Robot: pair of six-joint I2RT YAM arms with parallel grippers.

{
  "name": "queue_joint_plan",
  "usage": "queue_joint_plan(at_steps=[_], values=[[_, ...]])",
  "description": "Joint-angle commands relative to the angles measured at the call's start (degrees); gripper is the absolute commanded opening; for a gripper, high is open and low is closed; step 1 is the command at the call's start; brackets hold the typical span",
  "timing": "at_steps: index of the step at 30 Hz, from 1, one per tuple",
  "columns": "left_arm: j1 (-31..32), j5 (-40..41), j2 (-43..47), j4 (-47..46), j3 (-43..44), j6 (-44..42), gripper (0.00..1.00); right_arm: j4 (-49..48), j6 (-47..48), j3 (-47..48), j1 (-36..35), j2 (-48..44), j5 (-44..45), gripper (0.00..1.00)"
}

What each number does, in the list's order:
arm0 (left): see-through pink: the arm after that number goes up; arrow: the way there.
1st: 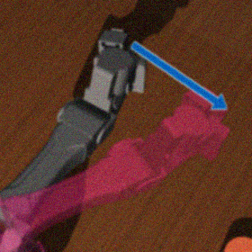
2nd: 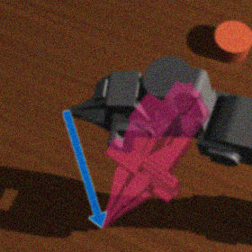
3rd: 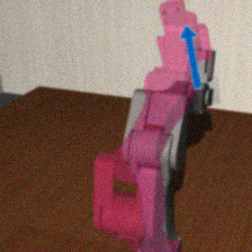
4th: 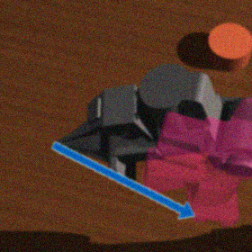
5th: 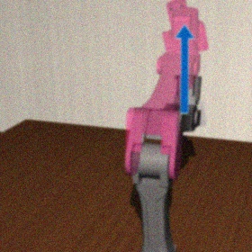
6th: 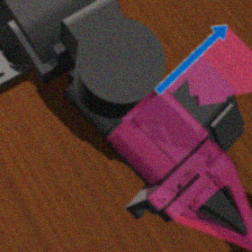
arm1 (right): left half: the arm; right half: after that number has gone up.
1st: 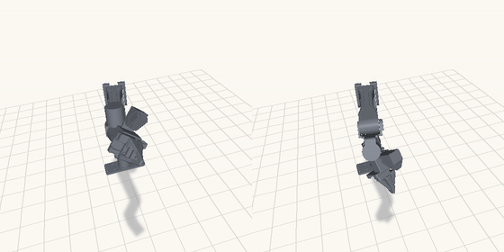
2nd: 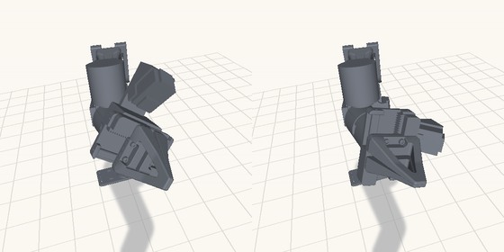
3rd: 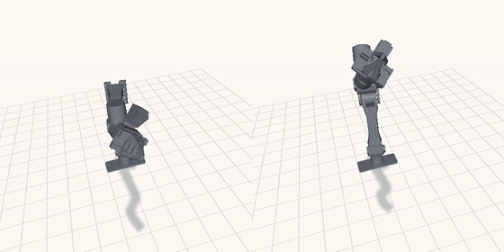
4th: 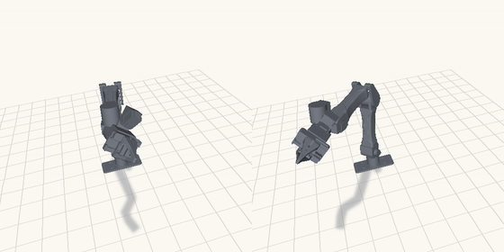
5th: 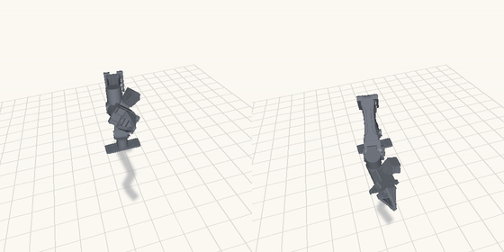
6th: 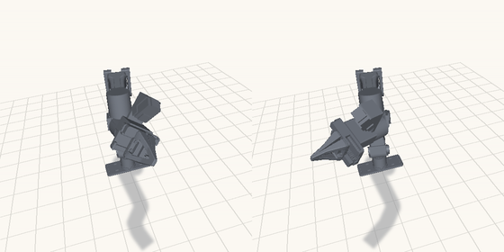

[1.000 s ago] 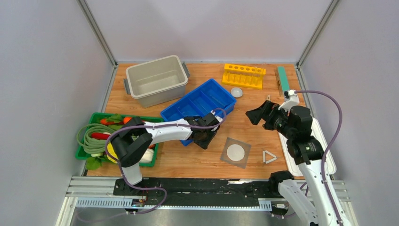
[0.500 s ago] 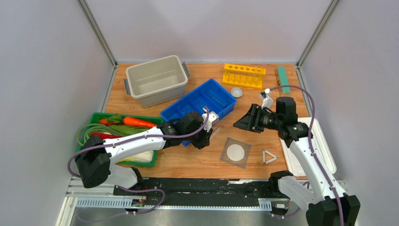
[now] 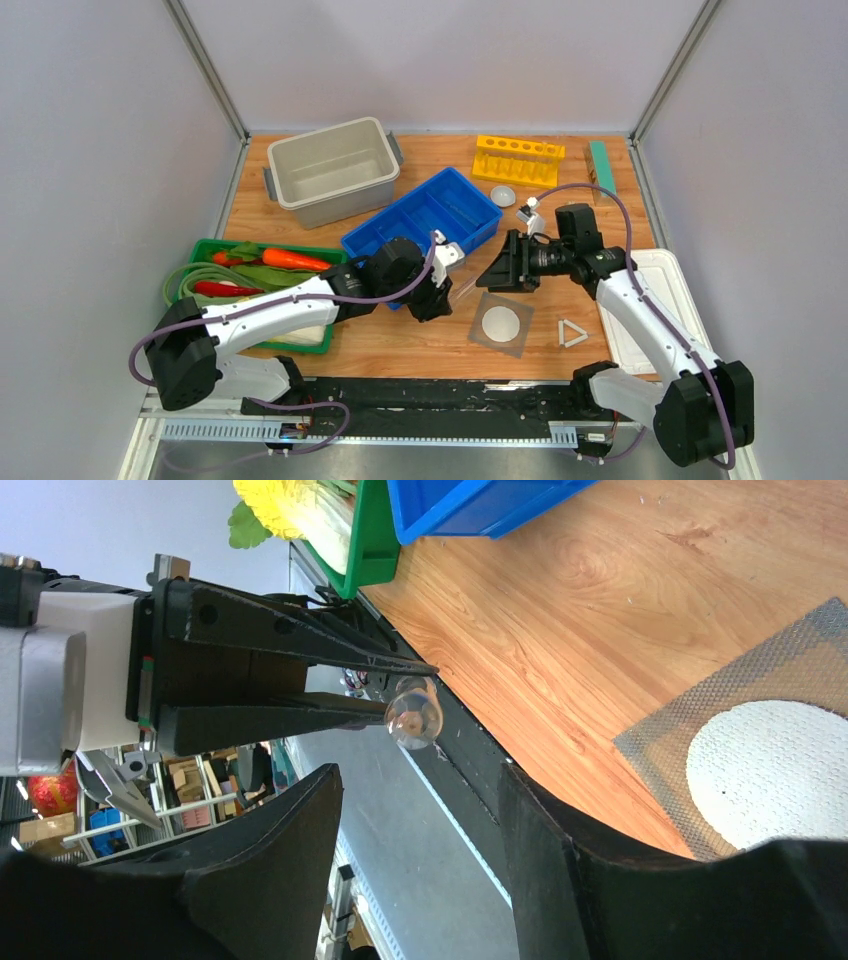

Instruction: Organize the chemistry lab equipment

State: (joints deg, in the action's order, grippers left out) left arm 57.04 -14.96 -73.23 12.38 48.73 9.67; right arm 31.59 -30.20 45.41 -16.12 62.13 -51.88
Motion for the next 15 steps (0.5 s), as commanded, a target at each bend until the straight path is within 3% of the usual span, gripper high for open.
queue_joint_plan(at_steps=[1,9,15], values=[[0.3,-3.7,2.5,-3.9,-1.2,-1.7,0.17,-2.0,0.2,1.9,-0.8,1.3,-0.7,0.61],[0.3,-4.2,3.2,-5.2,-2.1,-1.4,0.17,-2.2,0.4,3.6,-3.9,3.8,0.2,0.60],[0.3,-4.6,2.9,-6.0,-2.1,-1.1,0.16,-3.7,-0.2,4.3,-5.9,5.5,1.8,0.49]])
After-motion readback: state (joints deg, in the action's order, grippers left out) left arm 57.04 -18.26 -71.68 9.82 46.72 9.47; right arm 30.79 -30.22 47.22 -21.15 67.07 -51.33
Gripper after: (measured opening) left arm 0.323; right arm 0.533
